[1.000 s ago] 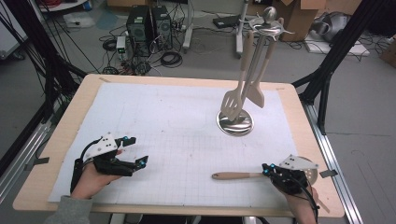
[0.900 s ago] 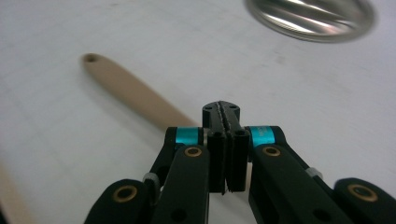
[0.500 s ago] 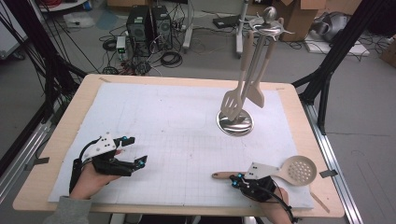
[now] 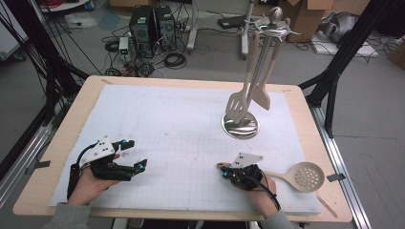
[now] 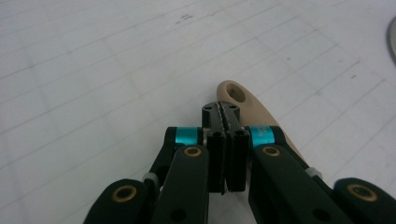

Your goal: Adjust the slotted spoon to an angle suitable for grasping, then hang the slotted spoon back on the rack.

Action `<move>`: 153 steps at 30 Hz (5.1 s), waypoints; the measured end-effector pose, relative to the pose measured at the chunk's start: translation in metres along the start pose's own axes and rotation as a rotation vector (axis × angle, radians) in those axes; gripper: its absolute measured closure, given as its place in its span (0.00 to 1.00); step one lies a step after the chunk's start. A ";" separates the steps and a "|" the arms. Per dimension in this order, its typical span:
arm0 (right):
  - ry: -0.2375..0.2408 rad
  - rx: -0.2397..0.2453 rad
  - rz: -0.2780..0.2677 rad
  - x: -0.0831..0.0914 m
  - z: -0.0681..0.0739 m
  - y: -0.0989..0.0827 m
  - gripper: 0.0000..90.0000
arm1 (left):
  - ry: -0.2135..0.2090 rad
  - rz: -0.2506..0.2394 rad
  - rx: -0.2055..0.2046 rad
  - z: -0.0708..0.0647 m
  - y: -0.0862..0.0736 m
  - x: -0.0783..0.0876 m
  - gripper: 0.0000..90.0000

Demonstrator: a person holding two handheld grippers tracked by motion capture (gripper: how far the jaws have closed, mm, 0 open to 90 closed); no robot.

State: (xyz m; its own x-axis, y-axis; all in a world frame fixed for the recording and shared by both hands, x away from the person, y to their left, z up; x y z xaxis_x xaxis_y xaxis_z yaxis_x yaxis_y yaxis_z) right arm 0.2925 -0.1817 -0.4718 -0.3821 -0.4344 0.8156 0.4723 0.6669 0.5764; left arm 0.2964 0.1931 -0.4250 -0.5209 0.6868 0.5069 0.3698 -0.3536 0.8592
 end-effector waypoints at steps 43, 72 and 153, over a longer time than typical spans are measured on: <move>0.001 -0.034 -0.111 0.034 -0.037 0.022 0.95 | -0.002 -0.003 -0.003 -0.001 -0.001 0.002 0.15; 0.077 0.110 0.055 0.099 -0.091 -0.047 0.18 | -0.014 0.019 0.000 -0.002 -0.003 -0.005 0.15; 0.092 0.086 0.243 0.092 -0.110 -0.075 0.87 | -0.012 0.022 0.000 -0.002 -0.003 -0.005 0.16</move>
State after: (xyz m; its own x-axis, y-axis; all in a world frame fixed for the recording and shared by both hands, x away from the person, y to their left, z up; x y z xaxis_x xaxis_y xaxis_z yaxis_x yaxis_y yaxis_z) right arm 0.3096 -0.3387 -0.4346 -0.1901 -0.3057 0.9330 0.4710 0.8054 0.3599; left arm 0.2964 0.1898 -0.4301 -0.5034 0.6864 0.5248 0.3807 -0.3690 0.8479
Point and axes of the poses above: each handheld gripper's, and its own axes: x roughly backward along the jaws, y roughly out of its top, z roughly to its left, the point moved 4 cm from there along -x, roughly forward along the jaws, and after that the axes turned 13 degrees about z, right-handed, at the moved point
